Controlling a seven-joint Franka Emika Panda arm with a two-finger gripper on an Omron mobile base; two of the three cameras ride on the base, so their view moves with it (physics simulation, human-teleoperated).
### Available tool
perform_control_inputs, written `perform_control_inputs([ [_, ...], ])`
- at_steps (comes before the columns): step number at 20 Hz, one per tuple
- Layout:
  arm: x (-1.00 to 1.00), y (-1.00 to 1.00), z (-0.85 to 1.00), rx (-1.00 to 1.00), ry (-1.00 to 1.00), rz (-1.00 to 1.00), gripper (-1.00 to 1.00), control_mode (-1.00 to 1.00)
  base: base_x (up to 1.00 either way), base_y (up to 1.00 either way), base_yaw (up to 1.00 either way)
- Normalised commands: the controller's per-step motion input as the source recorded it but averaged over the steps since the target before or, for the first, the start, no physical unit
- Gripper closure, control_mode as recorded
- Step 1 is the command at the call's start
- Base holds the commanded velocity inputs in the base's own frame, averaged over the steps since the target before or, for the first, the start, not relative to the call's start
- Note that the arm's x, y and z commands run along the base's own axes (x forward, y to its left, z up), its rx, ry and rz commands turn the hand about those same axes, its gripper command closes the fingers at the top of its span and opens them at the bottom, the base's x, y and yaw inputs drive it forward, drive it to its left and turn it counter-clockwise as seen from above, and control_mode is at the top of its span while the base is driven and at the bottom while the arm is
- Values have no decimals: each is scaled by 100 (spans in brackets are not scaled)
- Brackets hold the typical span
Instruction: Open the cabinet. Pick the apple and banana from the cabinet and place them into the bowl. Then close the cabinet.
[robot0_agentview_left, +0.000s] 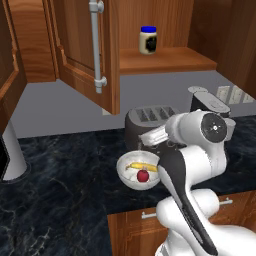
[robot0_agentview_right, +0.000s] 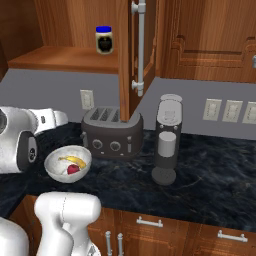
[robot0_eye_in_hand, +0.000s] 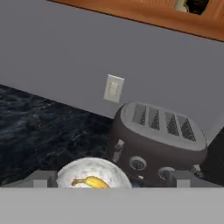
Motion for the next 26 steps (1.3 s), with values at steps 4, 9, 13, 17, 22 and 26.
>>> perform_control_inputs([
  [4,-80,0,100,0,-40,0,-100,-100,0,0,0],
  [9,-99,0,99,0,-23,0,-100,-100,0,0,0],
  [13,-100,1,74,0,-18,0,-100,-100,0,0,0],
  [17,-86,28,52,0,-18,0,-100,-100,0,0,0],
  [22,-52,64,32,4,-19,0,-100,-100,0,0,0],
  [26,-3,80,-1,17,-23,-2,-100,-100,0,0,0],
])
